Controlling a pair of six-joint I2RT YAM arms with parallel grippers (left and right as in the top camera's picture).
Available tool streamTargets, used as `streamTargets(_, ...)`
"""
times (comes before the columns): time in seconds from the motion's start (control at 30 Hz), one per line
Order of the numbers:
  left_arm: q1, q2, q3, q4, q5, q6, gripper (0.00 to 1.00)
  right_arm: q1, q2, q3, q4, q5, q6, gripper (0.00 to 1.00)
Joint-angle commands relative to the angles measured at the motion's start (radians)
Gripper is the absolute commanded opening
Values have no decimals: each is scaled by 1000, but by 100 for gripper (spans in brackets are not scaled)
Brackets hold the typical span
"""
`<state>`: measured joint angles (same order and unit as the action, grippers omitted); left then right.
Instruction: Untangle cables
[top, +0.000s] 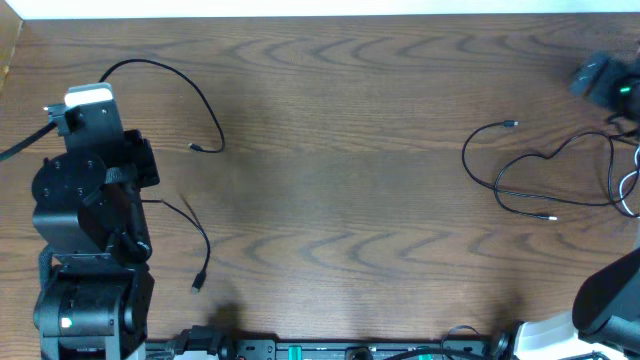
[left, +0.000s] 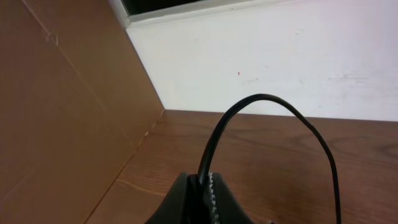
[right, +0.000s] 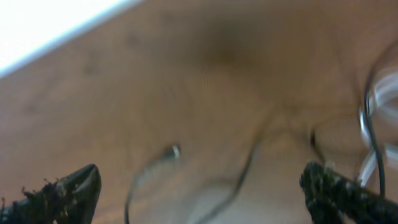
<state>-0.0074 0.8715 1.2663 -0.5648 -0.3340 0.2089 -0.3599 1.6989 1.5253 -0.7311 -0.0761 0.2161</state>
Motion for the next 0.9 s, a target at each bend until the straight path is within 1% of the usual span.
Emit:
streamTargets(0.0, 4, -4, 9, 4, 12, -8, 8, 45, 5, -2, -108, 301, 391, 99)
streamTargets(0.03, 4, -4, 9, 4, 12, -8, 7, 58, 5, -2, -156, 321, 548, 99)
streamTargets(0.07, 4, -4, 9, 4, 12, -8, 8, 68, 5, -2, -196, 315, 666, 99)
streamTargets(0.17, 4, -4, 9, 3, 12, -8, 7, 93, 5, -2, -321, 252, 980, 99)
streamTargets(0.27, 4, -4, 9, 2, 12, -9, 7, 116, 5, -10, -380, 235, 1133, 99)
streamTargets(0.33, 4, -4, 9, 0, 13, -9, 7, 129, 5, -24, -383, 235, 1159, 99)
streamTargets(0.6, 4, -4, 9, -3, 13, -9, 8, 167, 5, -132, -367, 285, 1160, 99)
streamTargets(0.87, 4, -3, 9, -6, 13, -9, 7, 167, 5, -297, -249, 288, 1157, 99)
